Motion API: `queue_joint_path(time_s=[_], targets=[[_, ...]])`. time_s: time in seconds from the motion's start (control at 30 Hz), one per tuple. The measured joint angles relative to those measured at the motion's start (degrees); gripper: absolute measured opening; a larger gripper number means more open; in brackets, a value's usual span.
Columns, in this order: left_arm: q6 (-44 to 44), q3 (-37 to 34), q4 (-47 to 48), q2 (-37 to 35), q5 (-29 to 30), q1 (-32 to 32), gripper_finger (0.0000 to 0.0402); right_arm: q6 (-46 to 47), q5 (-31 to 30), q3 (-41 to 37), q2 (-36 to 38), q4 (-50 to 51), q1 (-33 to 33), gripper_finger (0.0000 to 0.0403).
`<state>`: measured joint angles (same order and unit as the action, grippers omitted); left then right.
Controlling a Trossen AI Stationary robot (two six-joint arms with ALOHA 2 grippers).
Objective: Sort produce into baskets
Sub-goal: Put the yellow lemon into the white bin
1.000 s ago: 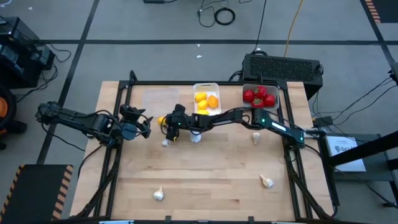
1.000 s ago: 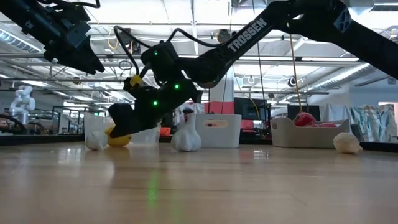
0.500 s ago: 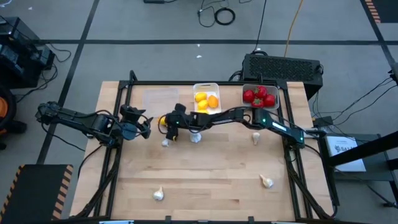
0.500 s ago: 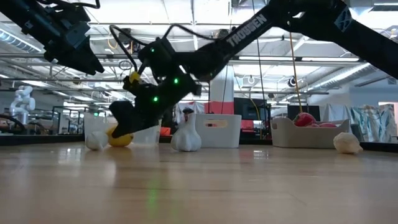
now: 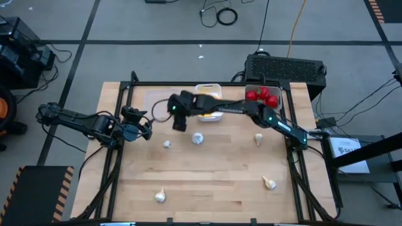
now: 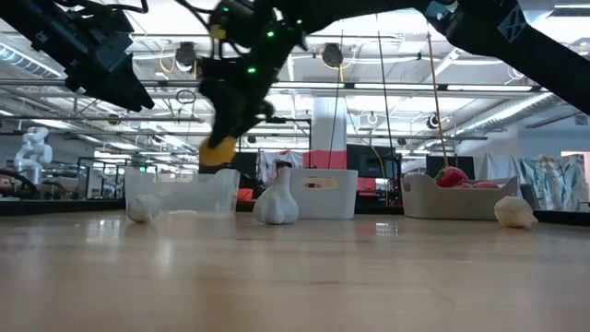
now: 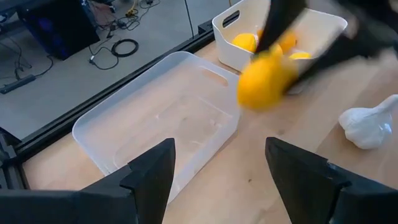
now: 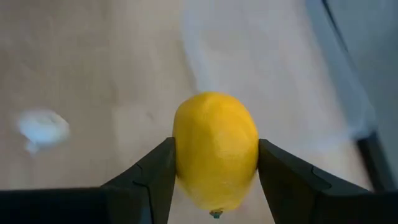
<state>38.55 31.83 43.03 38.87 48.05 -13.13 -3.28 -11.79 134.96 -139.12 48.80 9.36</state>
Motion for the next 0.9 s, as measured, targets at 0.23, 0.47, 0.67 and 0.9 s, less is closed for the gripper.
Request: queue_joint_path(time_s=[0.23,0.47,0.67,0.9], targets=[[0.1,0.0,0.0,0.0,-0.8,0.0,0.0255,1.6,-4.9,-0.9,5.9,11.7,6.7,0.0193],[0.1,0.0,0.0,0.0,-0.9,0.0,0.0255,6.8,-4.3,-0.9,6.3,23.4,12.5,0.0193],[0.0,0.0,0.0,0.0,-1.3,0.0,0.0255,8.6,-1.0,-0.9,5.9,27.4,15.4,0.0218],[0.0,0.0,0.0,0.0,-1.3,0.0,0.0255,7.5,1.7,-0.9,6.4,28.5,16.3,0.0259]])
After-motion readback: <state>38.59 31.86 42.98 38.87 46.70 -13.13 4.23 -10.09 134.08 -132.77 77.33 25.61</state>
